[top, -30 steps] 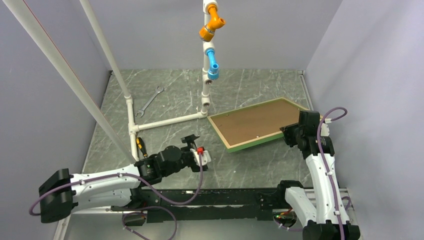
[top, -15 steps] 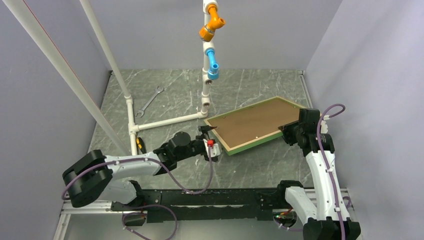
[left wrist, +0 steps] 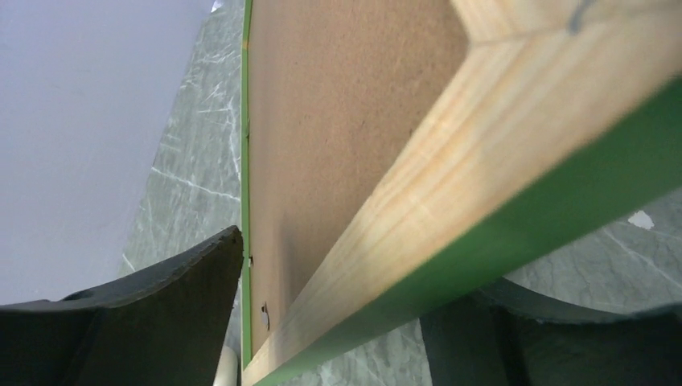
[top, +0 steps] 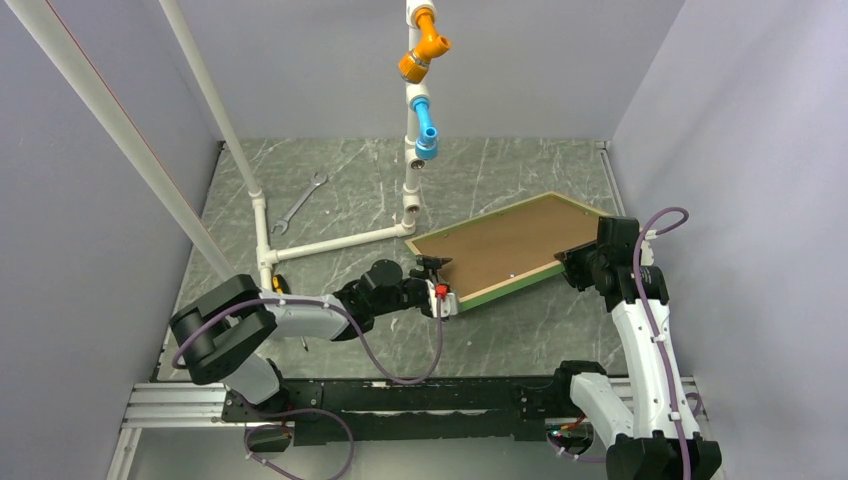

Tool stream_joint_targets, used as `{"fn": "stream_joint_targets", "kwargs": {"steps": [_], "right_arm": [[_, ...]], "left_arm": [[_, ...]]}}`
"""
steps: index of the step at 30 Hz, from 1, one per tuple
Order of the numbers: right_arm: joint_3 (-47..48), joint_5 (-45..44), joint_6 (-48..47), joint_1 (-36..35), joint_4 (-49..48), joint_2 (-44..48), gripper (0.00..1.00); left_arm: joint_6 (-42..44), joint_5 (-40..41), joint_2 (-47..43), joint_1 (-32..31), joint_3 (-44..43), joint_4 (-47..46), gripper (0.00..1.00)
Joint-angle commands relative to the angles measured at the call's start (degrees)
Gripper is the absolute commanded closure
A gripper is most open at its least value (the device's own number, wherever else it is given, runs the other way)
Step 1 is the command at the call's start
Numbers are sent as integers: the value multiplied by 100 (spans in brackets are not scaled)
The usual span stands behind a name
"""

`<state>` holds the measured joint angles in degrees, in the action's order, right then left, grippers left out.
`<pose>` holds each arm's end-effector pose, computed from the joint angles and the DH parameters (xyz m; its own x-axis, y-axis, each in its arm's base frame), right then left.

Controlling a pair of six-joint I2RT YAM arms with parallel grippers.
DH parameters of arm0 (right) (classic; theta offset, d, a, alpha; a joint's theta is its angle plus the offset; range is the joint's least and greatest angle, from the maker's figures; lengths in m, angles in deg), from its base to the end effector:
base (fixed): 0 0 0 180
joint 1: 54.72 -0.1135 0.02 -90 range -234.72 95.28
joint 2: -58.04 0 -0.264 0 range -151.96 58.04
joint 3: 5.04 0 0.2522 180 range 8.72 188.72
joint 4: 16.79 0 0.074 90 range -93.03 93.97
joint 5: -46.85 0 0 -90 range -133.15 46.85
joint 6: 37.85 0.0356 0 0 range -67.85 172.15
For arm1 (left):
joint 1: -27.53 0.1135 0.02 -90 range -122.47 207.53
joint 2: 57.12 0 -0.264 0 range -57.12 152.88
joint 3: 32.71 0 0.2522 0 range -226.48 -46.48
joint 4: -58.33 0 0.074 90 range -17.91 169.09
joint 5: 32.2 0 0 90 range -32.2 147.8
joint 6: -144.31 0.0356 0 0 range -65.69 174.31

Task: Take the photo out of the frame

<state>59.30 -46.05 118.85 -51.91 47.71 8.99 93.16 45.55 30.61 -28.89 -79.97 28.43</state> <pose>0.1615 -0.0097 0.2965 -0.2238 0.9294 -0.2936 0.7270 0.3598 0.5849 0.1643 -0.2611 0.1936 0.5041 0.3491 -0.7900 0.7875 0.1897 0.5863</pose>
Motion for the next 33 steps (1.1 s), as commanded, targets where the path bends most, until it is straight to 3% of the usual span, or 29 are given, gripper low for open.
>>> {"fn": "stream_joint_targets", "kwargs": {"steps": [1,5,12,15,17,20,22,24,33], "right_arm": [[261,99,-199,-43,211,-24,100],[318,71,-184,-43,225,4,100],[386,36,-279,-45,216,33,99],[425,-99,-397,-46,160,132,87],[421,-127,-570,-48,29,227,68],[449,-194,-995,-51,-143,361,23],[553,-351,-1363,-51,-127,395,9],[725,-362,-1704,-52,-139,375,5],[1739,-726,-2748,-57,-141,529,4]], "left_arm": [[132,-393,123,17,-346,-439,24],[31,-468,249,17,-438,-459,55],[-155,-514,192,18,-497,-279,79],[-377,-360,41,19,-364,-464,92],[-591,-286,-71,19,-266,-594,100],[-1007,-184,-214,12,-185,-678,100],[-1329,-154,-318,17,-224,-548,100],[-1627,-270,-436,17,-333,-236,100],[-2578,-1022,-934,42,-662,897,100]]}}
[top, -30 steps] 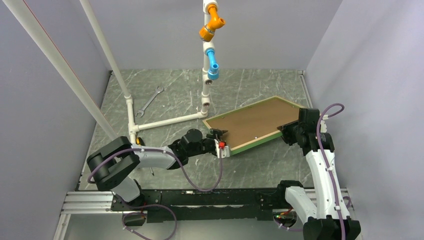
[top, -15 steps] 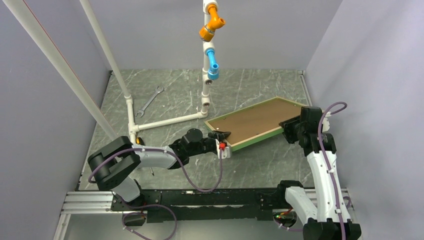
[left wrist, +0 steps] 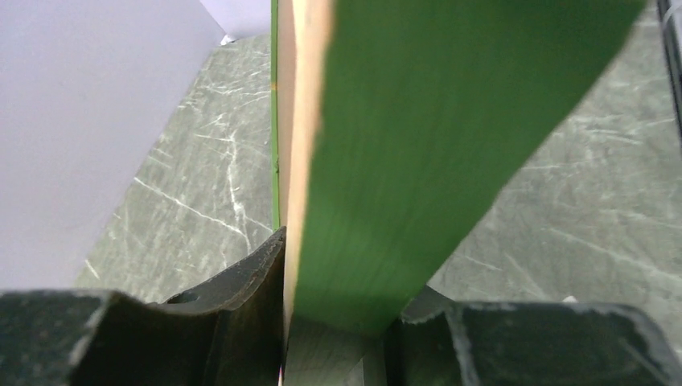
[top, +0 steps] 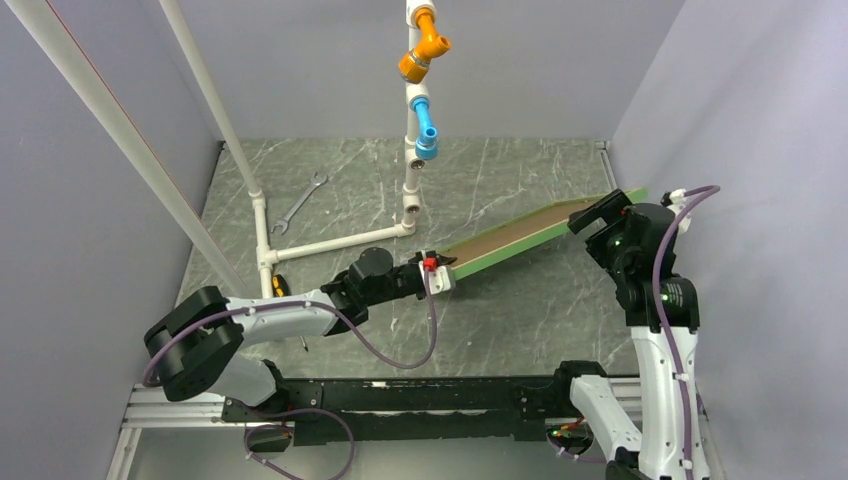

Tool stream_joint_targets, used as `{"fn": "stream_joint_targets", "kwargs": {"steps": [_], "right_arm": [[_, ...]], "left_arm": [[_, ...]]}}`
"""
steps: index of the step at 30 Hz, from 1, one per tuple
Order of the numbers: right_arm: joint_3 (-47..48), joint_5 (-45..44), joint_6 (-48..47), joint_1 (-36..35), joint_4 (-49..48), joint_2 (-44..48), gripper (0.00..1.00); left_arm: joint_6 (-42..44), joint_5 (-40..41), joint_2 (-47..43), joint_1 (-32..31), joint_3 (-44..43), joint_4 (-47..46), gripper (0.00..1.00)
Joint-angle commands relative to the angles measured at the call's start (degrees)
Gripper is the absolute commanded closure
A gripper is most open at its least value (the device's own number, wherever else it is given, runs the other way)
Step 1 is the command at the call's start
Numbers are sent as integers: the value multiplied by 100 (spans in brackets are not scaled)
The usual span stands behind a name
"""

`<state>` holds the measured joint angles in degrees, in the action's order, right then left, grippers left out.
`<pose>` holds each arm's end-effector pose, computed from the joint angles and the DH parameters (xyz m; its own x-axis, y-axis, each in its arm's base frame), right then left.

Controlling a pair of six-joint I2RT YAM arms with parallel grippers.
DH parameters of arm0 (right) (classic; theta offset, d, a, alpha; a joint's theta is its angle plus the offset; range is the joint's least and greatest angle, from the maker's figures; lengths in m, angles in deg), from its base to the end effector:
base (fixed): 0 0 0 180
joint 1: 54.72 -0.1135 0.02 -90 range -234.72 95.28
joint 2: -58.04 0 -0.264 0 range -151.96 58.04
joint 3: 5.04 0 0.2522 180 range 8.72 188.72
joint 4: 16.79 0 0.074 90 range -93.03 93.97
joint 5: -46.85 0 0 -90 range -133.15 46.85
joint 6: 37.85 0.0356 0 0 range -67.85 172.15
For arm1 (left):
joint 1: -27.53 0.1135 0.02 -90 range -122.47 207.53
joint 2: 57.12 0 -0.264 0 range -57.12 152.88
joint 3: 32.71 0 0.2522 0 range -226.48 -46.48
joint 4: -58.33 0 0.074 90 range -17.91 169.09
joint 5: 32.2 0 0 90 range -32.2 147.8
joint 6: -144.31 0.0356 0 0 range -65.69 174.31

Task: Take the photo out of the frame

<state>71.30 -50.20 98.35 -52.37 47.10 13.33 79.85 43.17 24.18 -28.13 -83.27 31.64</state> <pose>0.1393 -0.0101 0.3731 -0.2649 0.7278 -0.6326 0.4849 0.6676 0.5650 0.1646 -0.2569 0.2379 0.3698 0.1982 -0.9077 0.8663 0.2796 0.4140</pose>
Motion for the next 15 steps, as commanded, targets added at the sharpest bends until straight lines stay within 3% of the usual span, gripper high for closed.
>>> {"fn": "stream_joint_targets", "kwargs": {"steps": [1,15], "right_arm": [[619,-348,-752,-7,-56,68,5],[480,-314,-805,-8,-240,155,6]], "left_arm": [[-1371,-867,-297,-12,-412,765,100],[-3417,-2732,-26,956,-483,406,100]]}}
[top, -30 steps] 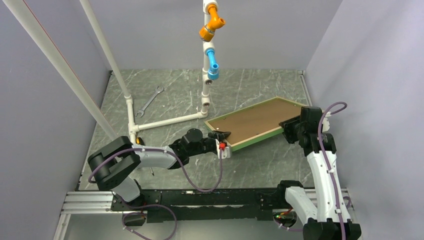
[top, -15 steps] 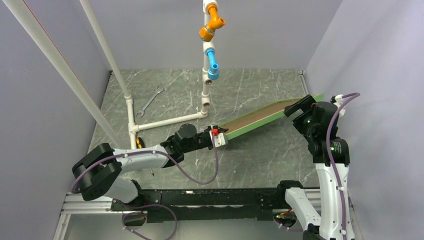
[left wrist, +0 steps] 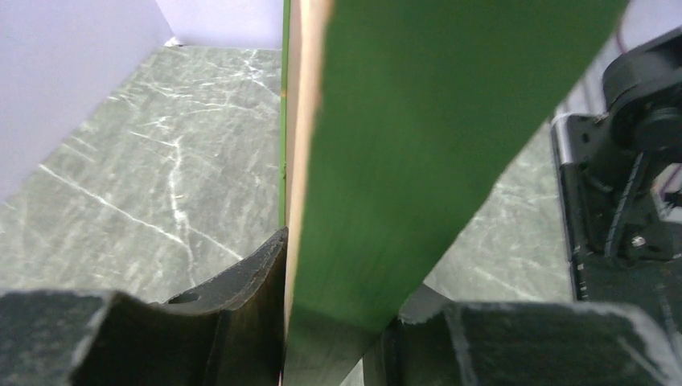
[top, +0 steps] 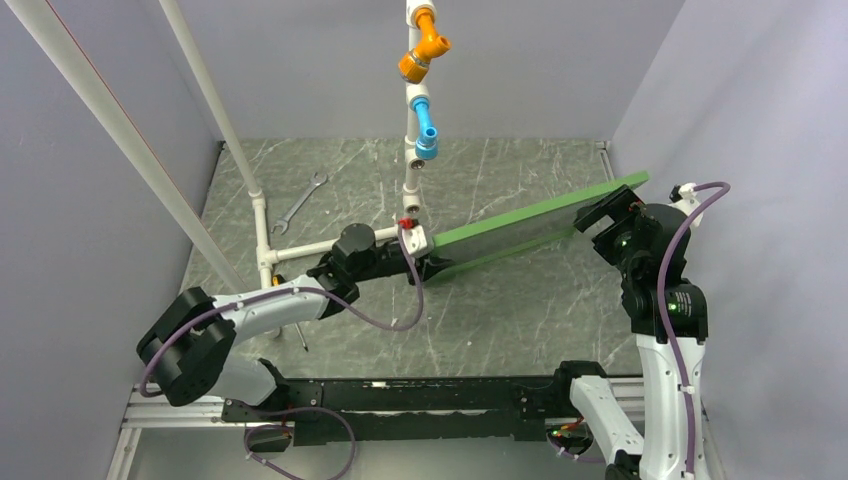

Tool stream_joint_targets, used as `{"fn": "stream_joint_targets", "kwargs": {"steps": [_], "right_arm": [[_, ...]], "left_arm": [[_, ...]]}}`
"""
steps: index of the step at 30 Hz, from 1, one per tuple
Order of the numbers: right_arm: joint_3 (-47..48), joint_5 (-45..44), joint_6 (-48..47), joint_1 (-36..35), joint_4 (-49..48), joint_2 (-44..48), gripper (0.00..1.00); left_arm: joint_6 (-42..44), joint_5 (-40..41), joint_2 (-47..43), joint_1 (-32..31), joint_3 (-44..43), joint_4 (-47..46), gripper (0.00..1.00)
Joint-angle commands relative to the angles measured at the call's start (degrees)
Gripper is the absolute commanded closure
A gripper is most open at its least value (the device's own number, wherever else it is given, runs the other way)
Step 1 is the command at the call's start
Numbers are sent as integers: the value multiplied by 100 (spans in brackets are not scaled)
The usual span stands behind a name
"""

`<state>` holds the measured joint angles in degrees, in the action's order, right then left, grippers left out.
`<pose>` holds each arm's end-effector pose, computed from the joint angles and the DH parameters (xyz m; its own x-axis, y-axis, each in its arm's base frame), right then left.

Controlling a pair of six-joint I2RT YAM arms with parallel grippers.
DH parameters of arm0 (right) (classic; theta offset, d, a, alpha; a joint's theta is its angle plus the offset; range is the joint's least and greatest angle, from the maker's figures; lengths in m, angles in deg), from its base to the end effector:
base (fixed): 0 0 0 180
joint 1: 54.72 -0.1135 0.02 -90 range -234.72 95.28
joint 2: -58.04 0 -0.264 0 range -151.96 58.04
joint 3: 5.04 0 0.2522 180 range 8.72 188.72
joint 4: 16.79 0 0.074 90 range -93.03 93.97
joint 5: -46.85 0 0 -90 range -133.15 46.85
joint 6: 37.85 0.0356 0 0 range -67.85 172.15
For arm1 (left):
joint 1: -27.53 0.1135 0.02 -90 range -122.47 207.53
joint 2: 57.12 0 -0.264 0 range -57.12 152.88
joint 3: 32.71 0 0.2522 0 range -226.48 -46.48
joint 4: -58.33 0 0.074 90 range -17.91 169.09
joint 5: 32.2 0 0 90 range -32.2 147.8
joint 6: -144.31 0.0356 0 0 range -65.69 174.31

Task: Take the photo out of the frame

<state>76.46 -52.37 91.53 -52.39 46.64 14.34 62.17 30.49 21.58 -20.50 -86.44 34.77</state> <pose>0.1265 -0.0109 0.4033 -0.2170 0.6356 -0.7409 0.4168 0.7466 0.5185 0.1901 -0.2358 0.2633 0.1160 0.0527 -0.9918 0.9605 0.2483 0.1255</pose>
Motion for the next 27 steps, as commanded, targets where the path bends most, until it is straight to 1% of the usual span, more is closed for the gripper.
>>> {"fn": "stream_joint_targets", "kwargs": {"steps": [1,5,11,14,19,23,27], "right_arm": [[-41,-100,-116,-8,-195,54,6],[-88,-107,-114,-11,-218,79,6],[-102,-112,-100,-13,-216,114,6],[-112,-143,-109,-11,-204,147,6],[-134,-160,-115,-7,-179,169,6],[-166,-173,-124,-8,-192,185,6],[-221,-169,-114,-12,-219,188,6]], "left_arm": [[-1853,-1586,293,273,-189,55,100],[-2566,-2086,566,562,-241,-344,100],[-3338,-2742,1402,926,-749,-49,100],[-3802,-3026,1870,1018,-992,-84,100],[-4965,-3358,2524,1092,-1103,-1018,100],[-5679,-3502,2895,1112,-1051,-1720,100],[-5777,-3483,3136,1113,-1077,-1640,100]]}}
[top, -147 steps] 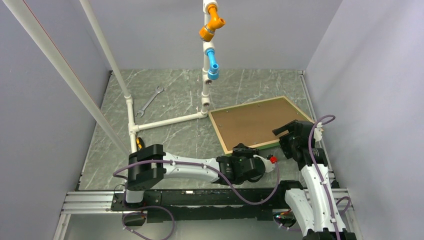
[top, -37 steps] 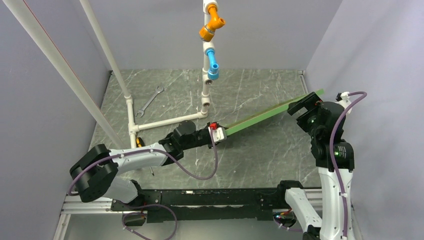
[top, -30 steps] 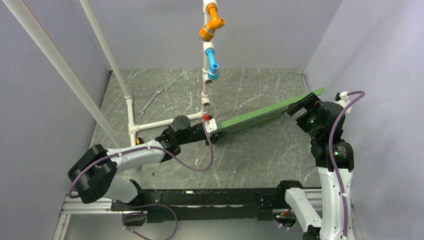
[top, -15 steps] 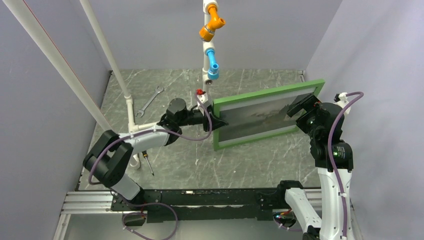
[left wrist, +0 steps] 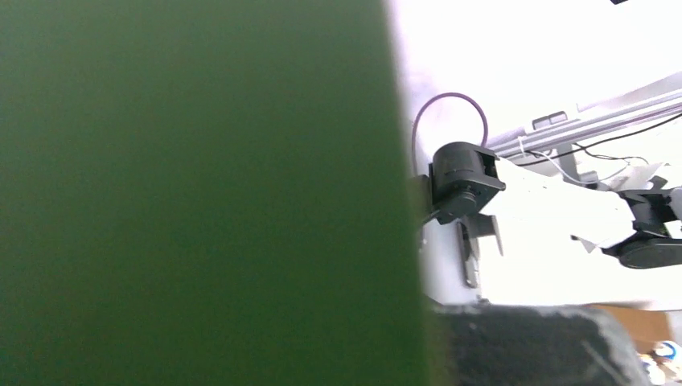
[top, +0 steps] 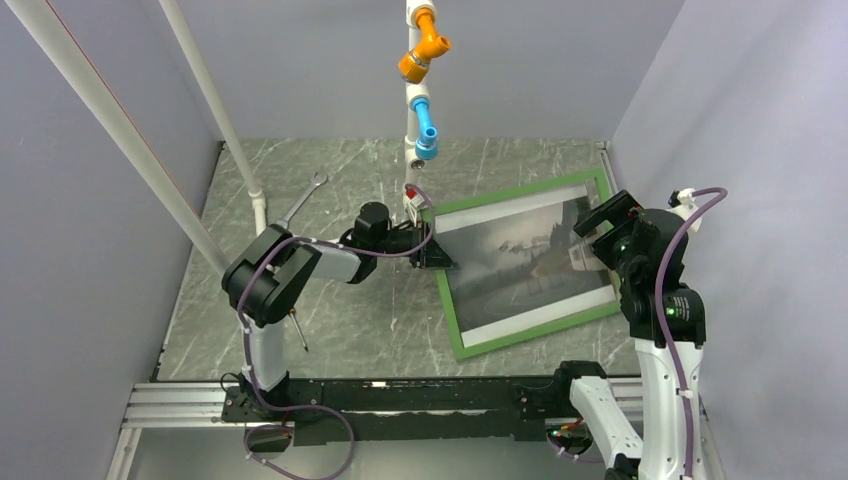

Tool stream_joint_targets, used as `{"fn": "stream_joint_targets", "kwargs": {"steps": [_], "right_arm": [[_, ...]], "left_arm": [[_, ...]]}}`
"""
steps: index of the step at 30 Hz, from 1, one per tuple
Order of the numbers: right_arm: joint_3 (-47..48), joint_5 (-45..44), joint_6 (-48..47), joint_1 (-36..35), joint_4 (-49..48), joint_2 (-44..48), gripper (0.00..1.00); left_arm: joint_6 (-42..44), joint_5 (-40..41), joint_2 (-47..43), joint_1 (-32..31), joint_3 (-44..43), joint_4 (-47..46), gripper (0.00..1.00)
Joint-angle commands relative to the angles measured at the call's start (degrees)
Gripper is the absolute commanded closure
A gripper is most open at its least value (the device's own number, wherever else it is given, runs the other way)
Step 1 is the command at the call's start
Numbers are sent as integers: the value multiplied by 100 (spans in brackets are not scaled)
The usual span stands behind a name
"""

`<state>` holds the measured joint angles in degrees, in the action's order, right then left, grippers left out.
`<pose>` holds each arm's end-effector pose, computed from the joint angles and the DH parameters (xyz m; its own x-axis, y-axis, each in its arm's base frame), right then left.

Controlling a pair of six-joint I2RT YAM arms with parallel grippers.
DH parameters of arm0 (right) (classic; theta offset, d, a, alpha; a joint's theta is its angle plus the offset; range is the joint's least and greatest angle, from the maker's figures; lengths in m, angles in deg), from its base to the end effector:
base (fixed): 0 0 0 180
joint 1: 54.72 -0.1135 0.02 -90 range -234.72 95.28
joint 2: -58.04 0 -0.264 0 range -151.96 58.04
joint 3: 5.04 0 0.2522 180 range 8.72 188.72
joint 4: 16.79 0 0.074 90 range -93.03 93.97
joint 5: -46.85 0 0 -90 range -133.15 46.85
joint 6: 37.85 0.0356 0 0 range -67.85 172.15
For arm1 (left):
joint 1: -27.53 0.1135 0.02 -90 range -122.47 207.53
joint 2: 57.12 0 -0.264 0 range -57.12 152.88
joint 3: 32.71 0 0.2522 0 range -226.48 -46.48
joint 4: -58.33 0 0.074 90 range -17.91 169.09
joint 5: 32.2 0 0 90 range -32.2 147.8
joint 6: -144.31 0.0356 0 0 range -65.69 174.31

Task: Take the photo out of the frame

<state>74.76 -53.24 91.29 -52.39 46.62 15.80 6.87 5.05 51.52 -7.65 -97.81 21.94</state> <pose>0.1223 -0.0112 0.3972 -0.2132 0.6306 -0.7462 0.4282 0.7468 0.5088 0.2959 -0.2433 0.1780 -0.8012 0.0193 -0.5981 0.5976 0.0797 -0.7979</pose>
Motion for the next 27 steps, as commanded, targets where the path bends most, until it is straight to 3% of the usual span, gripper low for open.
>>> {"fn": "stream_joint_targets", "kwargs": {"steps": [1,6,13,23,27], "right_arm": [[-75,-73,-90,-12,-224,48,7],[-120,-86,-99,-5,-232,53,6],[-201,-55,-69,-12,-238,62,6],[-216,-114,-129,-8,-209,114,6],[-250,-97,-120,-13,-214,119,6]], "left_arm": [[-282,-932,199,-171,66,-366,100],[-977,-1076,622,-172,129,-1107,100],[-1567,-1313,1263,-229,-165,-1320,100],[-1374,-993,1743,-336,-643,-158,100],[-969,-715,1753,-328,-922,729,100]]}}
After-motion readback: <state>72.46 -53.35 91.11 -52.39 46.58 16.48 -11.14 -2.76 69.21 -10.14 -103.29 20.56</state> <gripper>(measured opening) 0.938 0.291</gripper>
